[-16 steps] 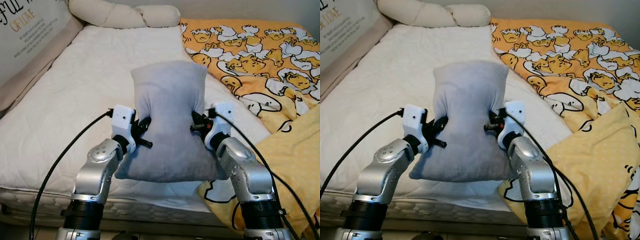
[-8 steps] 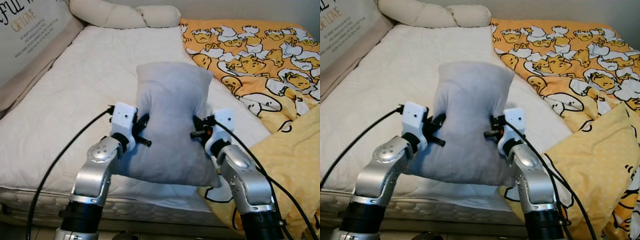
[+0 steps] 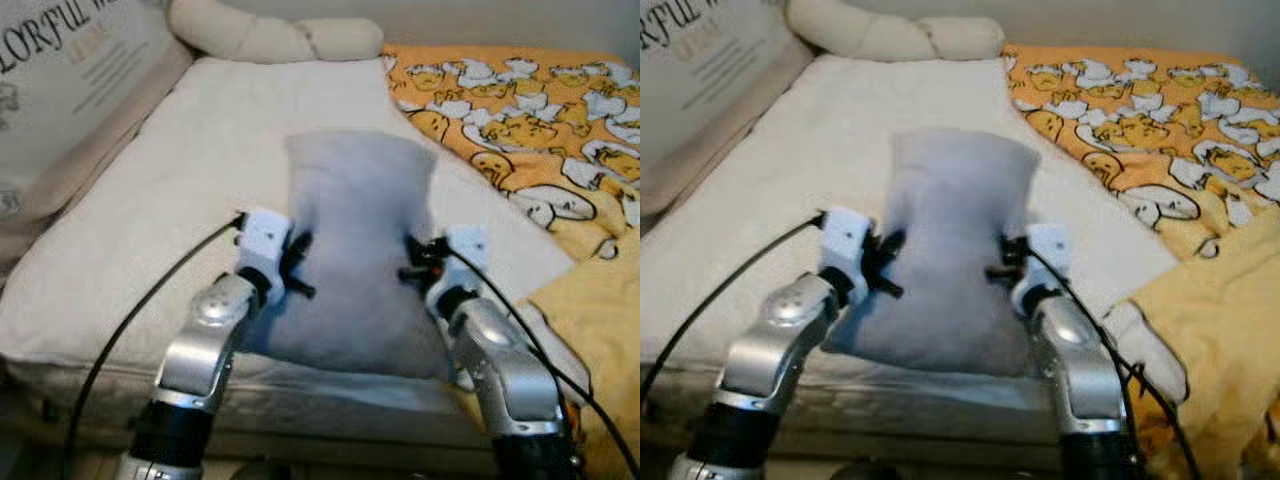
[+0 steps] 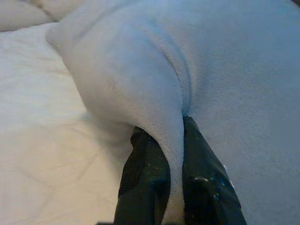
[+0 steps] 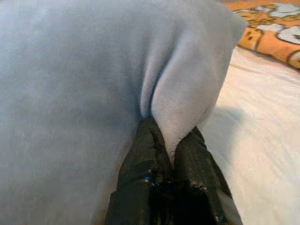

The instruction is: Clean up the room

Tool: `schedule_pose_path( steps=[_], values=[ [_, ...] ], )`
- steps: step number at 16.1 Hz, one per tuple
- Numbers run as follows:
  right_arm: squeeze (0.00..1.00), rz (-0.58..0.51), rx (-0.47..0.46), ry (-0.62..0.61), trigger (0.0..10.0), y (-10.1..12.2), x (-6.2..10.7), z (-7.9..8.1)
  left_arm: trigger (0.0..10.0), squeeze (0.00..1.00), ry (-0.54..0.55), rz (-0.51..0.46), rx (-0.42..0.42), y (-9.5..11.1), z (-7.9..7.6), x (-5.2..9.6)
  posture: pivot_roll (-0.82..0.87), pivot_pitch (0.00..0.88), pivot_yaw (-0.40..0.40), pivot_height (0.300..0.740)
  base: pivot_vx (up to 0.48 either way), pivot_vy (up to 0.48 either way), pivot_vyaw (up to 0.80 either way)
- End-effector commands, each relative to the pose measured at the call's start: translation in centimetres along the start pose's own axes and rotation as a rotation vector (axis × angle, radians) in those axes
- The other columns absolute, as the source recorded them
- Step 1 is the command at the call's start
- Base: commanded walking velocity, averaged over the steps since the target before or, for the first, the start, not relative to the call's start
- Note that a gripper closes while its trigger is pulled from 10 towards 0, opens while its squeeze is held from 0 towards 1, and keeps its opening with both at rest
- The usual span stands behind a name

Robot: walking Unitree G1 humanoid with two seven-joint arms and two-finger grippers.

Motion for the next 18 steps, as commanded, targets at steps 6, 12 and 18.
schedule_pose_path(
  steps=[6, 12, 18],
  values=[
    [0.00, -0.042, -0.012, 0.032, 10.0, 1.2, -0.1, 0.7, 10.0, 0.00, 0.015, -0.020, -0.023, 0.9, 0.8, -0.1, -0.08, 0.000, 0.026, 0.740, 0.000, 0.394, 0.00],
    [0.00, -0.044, -0.030, 0.029, 10.0, 1.1, -0.5, 1.0, 10.0, 0.00, 0.008, -0.029, -0.032, 1.6, 1.2, -0.5, -0.07, 0.000, 0.037, 0.740, 0.000, 0.388, 0.00],
    [0.00, -0.035, 0.005, 0.022, 10.0, 0.9, -1.1, 0.8, 10.0, 0.00, 0.029, -0.037, -0.024, 1.8, 1.8, -0.5, -0.06, 0.000, 0.034, 0.740, 0.000, 0.319, 0.00]
  ],
)
Point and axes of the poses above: a point about 5 cm out from each wrist's last joint towards the gripper, its own x axis pointing back from the gripper into the wrist, its own y axis along the axis of the wrist's last joint, z = x × y, the point moved 3 cm from there along -x, pointing out of the wrist towards the gripper, and after that the axes turned 1 degree about x, right-handed, at the moved point
